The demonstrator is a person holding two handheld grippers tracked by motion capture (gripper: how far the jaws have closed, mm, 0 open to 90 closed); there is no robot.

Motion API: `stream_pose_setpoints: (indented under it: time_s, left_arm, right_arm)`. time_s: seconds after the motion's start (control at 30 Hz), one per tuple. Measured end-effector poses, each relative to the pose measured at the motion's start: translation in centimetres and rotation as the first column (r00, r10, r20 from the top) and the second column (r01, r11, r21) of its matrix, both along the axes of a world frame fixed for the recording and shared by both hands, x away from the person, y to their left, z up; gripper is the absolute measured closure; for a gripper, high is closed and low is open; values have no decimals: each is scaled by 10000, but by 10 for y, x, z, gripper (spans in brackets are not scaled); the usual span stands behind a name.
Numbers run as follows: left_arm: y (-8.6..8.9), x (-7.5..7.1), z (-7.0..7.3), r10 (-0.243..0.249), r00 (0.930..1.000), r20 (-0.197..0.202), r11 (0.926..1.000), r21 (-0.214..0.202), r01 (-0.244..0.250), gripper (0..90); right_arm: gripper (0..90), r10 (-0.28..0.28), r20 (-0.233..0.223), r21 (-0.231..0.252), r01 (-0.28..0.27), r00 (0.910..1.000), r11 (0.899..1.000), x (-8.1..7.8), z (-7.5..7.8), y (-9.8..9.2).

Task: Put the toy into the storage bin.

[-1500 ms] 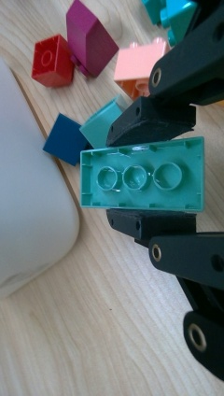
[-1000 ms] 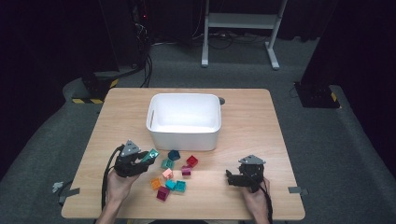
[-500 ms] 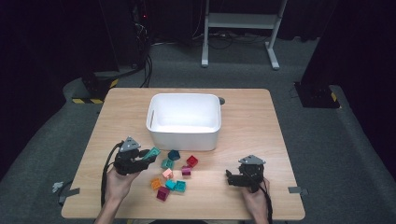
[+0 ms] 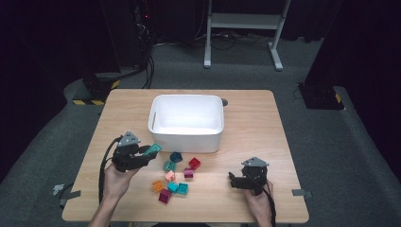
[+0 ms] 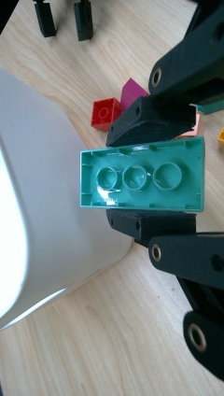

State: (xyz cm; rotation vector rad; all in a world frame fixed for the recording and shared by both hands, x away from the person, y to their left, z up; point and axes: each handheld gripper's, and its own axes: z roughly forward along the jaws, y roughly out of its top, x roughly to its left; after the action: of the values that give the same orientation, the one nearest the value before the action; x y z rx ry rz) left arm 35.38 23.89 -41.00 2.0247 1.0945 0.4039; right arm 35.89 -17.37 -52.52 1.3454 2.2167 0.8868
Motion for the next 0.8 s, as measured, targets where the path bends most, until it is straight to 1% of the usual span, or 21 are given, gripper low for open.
stream_pose_setpoints:
  time_s: [0.03, 0.07, 0.17, 0.23, 0.27, 0.3, 0.33, 0.37, 0.4, 0.43, 0.47, 0.53, 0.57, 0.63, 0.7, 0.73, 0.77, 0.8]
  left_arm:
    - [0, 2, 4, -26, 10000, 9, 9999, -104, 26, 585]
    - [0, 2, 4, -26, 10000, 9, 9999, -104, 26, 585]
    - [-1, 4, 10, -42, 10000, -2, 9996, -264, 42, 585]
    - [-3, 5, 15, -91, 10000, 10, 9996, -256, 91, 585]
    - [-4, 6, 17, -114, 9999, 66, 9997, -212, 116, 585]
    - [-5, 6, 23, -118, 9999, 101, 9996, -274, 120, 585]
    - [-5, 6, 23, -118, 9999, 101, 9996, -274, 120, 585]
    - [-4, 8, 28, -132, 9998, 143, 9992, -369, 137, 585]
    - [-4, 8, 28, -132, 9998, 143, 9992, -369, 137, 585]
    - [-4, 10, 33, -121, 9998, 170, 9987, -488, 129, 585]
    - [-4, 12, 36, -130, 9997, 194, 9985, -522, 140, 585]
    - [-3, 14, 38, -142, 9996, 224, 9983, -554, 154, 585]
    - [-3, 18, 43, -156, 9995, 273, 9979, -619, 173, 585]
    - [-3, 20, 46, -150, 9995, 289, 9975, -691, 170, 585]
    - [-4, 26, 49, -174, 9995, 261, 9956, -912, 197, 585]
    - [-5, 33, 52, -238, 9994, 247, 9944, -1020, 262, 585]
    - [-5, 33, 52, -238, 9994, 247, 9944, -1020, 262, 585]
    - [-8, 40, 54, -286, 9994, 212, 9939, -1061, 307, 585]
  right_arm:
    - [74, 1, 3, 1, -1, 10000, 10000, 0, 0, 0]
    - [74, 1, 3, 1, -1, 10000, 10000, 0, 0, 0]
    - [84, 27, 19, 25, -27, 10000, 10000, 0, 0, 0]
    - [100, 97, 65, 13, -97, 9999, 10000, -1, 0, 0]
    - [100, 97, 65, 13, -97, 9999, 10000, -1, 0, 0]
    - [105, 131, 88, 26, -131, 9999, 9999, -1, 0, 0]
    - [105, 131, 88, 26, -131, 9999, 9999, -1, 0, 0]
    - [105, 133, 89, 25, -134, 9999, 9999, -1, 0, 0]
    - [105, 132, 89, 27, -132, 9999, 9999, -1, 0, 0]
    - [105, 132, 88, 27, -132, 9999, 9999, -1, 0, 0]
    - [105, 134, 89, 26, -134, 9999, 9999, -1, 0, 0]
    - [105, 134, 90, 26, -134, 9999, 9999, -1, 0, 0]
    - [105, 135, 91, 26, -135, 9999, 9999, -1, 0, 0]
    - [105, 133, 89, 26, -133, 9999, 9999, -1, 0, 0]
    - [105, 128, 87, 30, -129, 9999, 9999, -1, 0, 0]
    - [105, 132, 87, 27, -132, 9999, 9999, -1, 0, 0]
    - [105, 138, 92, 24, -138, 9999, 9999, -1, 0, 0]
    - [105, 134, 87, 25, -134, 9999, 9999, -1, 0, 0]
